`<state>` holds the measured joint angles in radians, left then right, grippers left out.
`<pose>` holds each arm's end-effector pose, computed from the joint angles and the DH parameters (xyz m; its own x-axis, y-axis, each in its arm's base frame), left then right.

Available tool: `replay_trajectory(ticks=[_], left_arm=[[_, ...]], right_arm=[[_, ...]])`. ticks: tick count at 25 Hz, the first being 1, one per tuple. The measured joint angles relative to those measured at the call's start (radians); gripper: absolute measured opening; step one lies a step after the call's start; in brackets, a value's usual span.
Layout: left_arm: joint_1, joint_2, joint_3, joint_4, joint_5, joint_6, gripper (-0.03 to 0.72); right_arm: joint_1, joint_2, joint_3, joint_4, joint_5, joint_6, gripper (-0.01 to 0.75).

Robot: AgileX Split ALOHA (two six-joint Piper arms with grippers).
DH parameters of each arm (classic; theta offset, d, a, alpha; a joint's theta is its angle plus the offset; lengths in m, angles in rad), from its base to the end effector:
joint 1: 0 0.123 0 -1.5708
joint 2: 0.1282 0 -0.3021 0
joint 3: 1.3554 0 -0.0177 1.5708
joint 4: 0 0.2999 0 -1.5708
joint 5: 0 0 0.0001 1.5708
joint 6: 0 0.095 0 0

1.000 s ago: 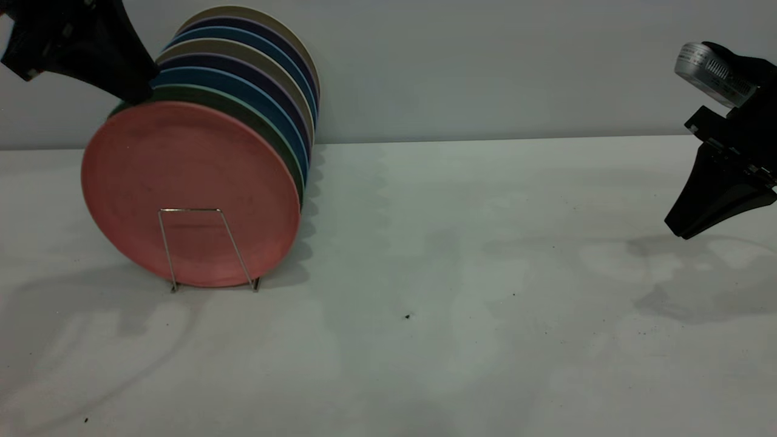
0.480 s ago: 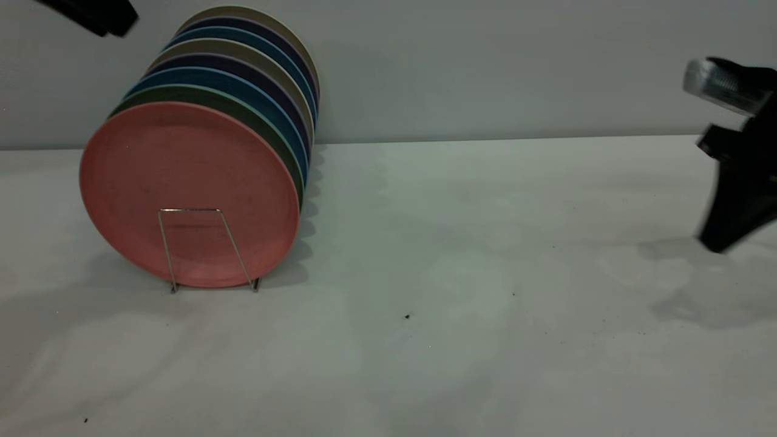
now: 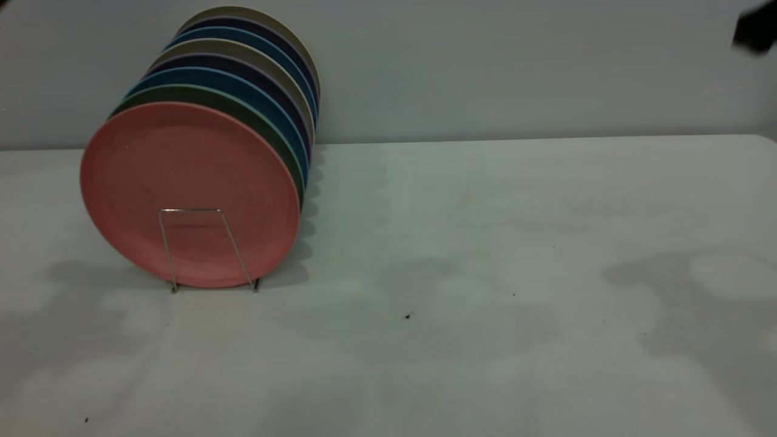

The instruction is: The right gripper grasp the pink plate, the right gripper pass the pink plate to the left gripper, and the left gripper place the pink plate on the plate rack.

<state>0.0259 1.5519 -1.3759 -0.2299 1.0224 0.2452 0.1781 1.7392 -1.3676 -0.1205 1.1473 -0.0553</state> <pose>0.3758 -0.0088 0.3313 -0.8760 0.0985 -0.4722 0.1724 0.9782 -0.1158 0.3900 0.0596 0.2513 -0.9521 -0.2773 -0.1292 -0.2621 0.9572 -0.1227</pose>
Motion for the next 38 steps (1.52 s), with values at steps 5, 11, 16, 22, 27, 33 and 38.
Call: replay_trajectory(ticks=[5,11,16,22,27,33,38], left_arm=[[0.000,-0.174,0.215,0.012,-0.044,-0.001,0.287],[0.000,-0.374,0.417,0.013,-0.070,0.002,0.302],[0.000,-0.552,0.529,0.014,-0.066,0.006,0.307],[0.000,-0.807,0.613,0.011,0.007,-0.018,0.349],[0.000,-0.994,0.667,0.016,0.093,-0.072,0.480],[0.000,-1.198,0.702,0.025,0.139,-0.110,0.541],[0.000,-1.372,0.757,0.044,0.142,-0.110,0.541]], right_arm=[[0.005,-0.165,0.000,0.088,0.068,-0.003,0.275],[0.005,-0.381,0.051,0.176,0.077,0.002,0.447],[0.005,-0.591,0.222,0.192,0.084,0.002,0.460],[0.005,-0.865,0.466,0.191,0.093,-0.020,0.460],[0.005,-1.084,0.600,0.190,0.093,-0.067,0.460],[0.005,-1.293,0.720,0.190,0.093,-0.101,0.460],[0.005,-1.433,0.805,0.196,0.093,-0.104,0.460]])
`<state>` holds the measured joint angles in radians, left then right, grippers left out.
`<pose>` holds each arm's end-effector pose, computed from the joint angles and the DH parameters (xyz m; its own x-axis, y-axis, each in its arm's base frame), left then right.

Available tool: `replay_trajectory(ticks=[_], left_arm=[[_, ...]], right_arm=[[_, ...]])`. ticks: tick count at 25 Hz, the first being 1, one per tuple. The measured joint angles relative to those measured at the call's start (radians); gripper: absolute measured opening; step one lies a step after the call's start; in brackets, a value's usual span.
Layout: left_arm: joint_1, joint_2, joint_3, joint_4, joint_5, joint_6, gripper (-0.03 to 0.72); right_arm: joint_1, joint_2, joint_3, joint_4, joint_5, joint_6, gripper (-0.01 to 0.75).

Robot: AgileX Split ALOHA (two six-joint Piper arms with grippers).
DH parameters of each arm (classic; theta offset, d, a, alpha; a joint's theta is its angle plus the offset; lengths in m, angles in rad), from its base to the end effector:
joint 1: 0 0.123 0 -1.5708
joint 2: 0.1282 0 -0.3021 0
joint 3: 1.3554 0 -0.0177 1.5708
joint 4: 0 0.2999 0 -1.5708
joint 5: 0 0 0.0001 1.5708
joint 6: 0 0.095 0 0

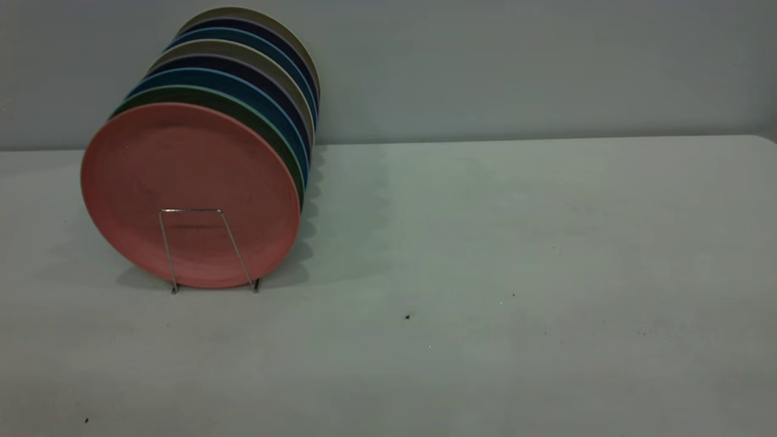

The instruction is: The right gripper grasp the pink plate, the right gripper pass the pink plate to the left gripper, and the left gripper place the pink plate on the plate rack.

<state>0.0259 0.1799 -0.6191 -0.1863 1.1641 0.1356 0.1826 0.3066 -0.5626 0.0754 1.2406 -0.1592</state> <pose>0.0384 -0.0152 0.3253 -0.5821 0.0452 -0.8119 0.1476 0.9877 -0.0509 0.0593 0.0178 0.2938 -0.7310 -0.2712 -0.6261 -0.3260 0.9449 -0.0287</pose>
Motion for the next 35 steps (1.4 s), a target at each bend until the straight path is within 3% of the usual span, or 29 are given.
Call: replay_trajectory(ticks=[6,17,35], left_arm=[[0.000,-0.129,0.092,0.026,-0.001,0.001,0.541],[0.000,-0.143,0.131,0.101,-0.024,0.019,0.541],[0.000,-0.143,0.131,0.024,-0.026,0.019,0.541]], right_arm=[[0.000,-0.075,0.047,0.025,-0.021,-0.003,0.460],[0.000,-0.078,0.090,0.025,-0.107,-0.004,0.455],[0.000,-0.079,0.090,0.025,-0.108,-0.004,0.328]])
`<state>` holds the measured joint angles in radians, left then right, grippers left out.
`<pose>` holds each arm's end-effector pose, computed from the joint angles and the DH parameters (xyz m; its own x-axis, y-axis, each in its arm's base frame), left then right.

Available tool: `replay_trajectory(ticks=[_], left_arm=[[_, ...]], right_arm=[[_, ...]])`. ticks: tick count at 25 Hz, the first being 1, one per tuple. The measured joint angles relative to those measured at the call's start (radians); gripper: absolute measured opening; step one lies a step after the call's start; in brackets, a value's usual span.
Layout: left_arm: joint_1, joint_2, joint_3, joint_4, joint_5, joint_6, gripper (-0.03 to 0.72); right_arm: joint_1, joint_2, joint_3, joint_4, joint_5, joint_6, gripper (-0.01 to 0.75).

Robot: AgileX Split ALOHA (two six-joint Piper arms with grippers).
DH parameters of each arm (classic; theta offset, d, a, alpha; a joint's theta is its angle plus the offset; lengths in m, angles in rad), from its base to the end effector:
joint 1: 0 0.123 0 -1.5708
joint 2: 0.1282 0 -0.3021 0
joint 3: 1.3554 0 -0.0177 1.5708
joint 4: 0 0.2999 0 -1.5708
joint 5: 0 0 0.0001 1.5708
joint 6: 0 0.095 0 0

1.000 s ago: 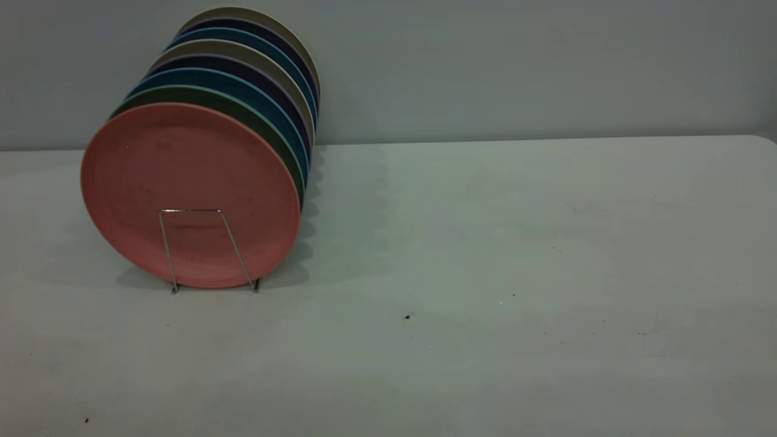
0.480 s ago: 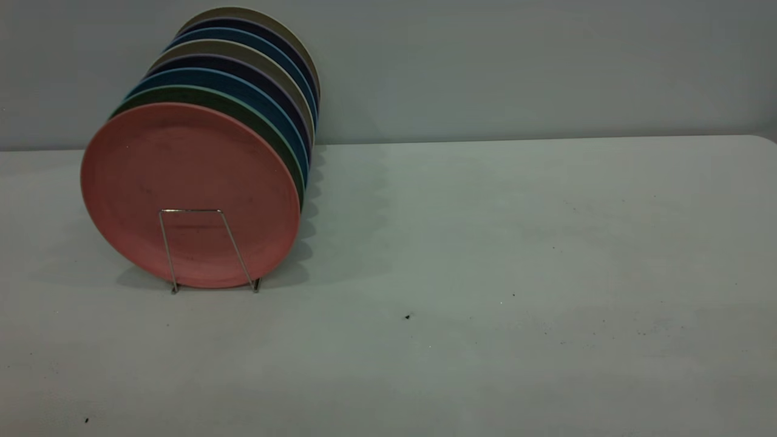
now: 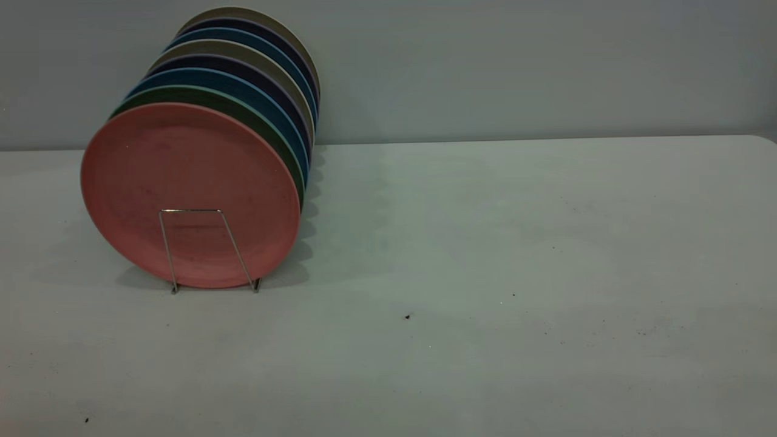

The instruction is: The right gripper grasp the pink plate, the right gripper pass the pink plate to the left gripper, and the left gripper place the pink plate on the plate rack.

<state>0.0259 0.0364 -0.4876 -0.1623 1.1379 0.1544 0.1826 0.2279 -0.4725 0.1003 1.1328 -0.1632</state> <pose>0.0285 -0.0132 0.2888 -0.5496 0.0706 -0.8325 0.1435 0.9896 -0.0108 0.0580 0.0195 0.2749 -0.6705 -0.2456 -0.7001 -0.3260 0.9452 -0.0193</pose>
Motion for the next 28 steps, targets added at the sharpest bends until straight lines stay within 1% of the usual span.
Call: replay_trajectory(ticks=[2,6,8,13,28], left_arm=[[0.000,0.000,0.000,-0.001,0.000,0.000,0.541],[0.000,0.000,0.000,-0.001,0.000,0.000,0.541],[0.000,0.000,0.000,-0.001,0.000,0.000,0.541],[0.000,-0.030,0.000,-0.001,0.000,0.000,0.541],[0.000,-0.059,0.000,-0.003,0.001,0.000,0.541]], right_arm=[[-0.025,-0.015,0.000,0.001,0.000,0.000,0.309],[-0.151,-0.093,0.000,0.004,0.000,0.000,0.266],[-0.184,-0.133,0.000,0.005,0.000,0.000,0.245],[-0.194,-0.241,0.000,0.007,0.002,0.000,0.230],[-0.195,-0.245,0.000,0.007,0.005,0.000,0.237]])
